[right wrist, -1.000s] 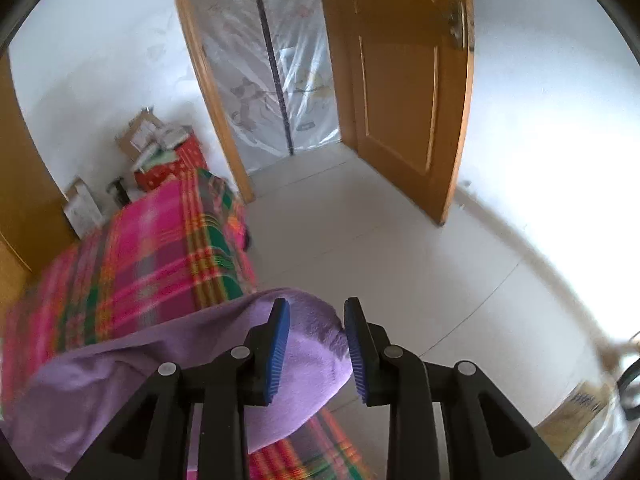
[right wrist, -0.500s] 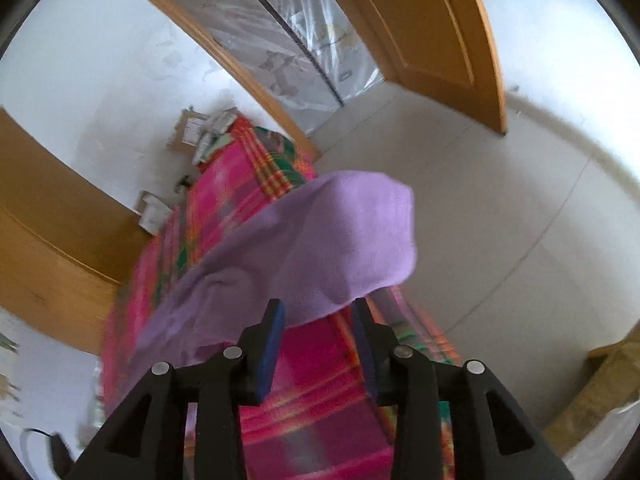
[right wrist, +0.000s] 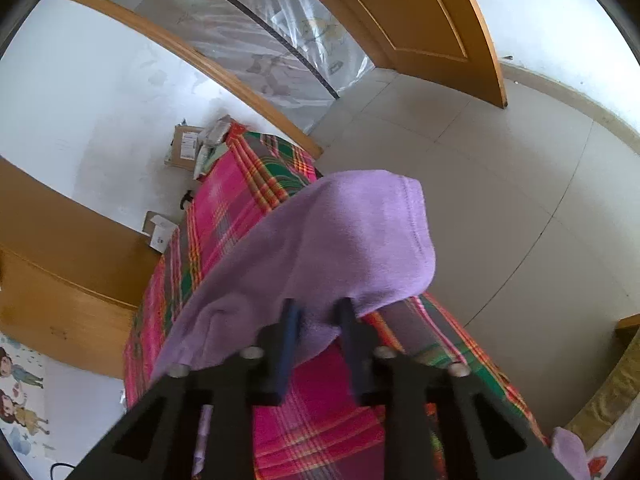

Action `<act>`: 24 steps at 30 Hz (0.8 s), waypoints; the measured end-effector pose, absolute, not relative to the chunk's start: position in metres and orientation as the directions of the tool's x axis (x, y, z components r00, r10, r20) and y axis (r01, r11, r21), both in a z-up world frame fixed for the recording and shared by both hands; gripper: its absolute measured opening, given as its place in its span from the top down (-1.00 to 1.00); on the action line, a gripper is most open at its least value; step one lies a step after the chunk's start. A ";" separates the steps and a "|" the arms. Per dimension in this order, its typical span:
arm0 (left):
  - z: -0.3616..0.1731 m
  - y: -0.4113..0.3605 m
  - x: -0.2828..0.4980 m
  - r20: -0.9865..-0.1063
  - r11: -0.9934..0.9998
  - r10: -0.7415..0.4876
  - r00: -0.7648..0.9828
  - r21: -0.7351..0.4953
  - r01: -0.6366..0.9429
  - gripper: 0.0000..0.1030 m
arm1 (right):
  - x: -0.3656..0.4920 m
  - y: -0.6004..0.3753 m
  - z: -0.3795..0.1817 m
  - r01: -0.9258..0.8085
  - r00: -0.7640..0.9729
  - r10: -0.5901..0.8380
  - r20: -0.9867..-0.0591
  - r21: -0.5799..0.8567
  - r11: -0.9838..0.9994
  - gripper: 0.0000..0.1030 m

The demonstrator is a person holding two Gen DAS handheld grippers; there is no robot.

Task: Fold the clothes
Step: 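Hold the garment with the left gripper while the right gripper drapes its edge over the bed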

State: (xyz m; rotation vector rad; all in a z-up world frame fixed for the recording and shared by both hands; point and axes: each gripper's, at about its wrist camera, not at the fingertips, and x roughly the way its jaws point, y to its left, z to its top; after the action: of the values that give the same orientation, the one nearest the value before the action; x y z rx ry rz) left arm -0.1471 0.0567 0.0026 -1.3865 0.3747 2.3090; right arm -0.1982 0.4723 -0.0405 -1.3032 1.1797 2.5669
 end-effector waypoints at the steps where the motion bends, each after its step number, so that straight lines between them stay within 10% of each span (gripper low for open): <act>1: 0.003 0.056 -0.147 -0.882 -0.876 0.218 -0.418 0.012 -0.481 0.64 | -0.197 0.473 -0.040 -0.344 -0.651 -0.287 -0.703 0.610 -0.714 0.82; 24: 0.024 0.002 -0.121 -0.844 -0.859 0.400 -0.358 -0.209 -0.468 0.89 | -0.151 0.481 -0.013 -0.432 -0.627 0.013 -0.779 0.334 -0.838 0.97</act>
State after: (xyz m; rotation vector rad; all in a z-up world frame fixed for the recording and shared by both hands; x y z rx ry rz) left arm -0.1213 0.0022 0.0244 -1.3562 0.0917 2.2257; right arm -0.1505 0.4811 -0.0133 -1.1995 0.7391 2.5164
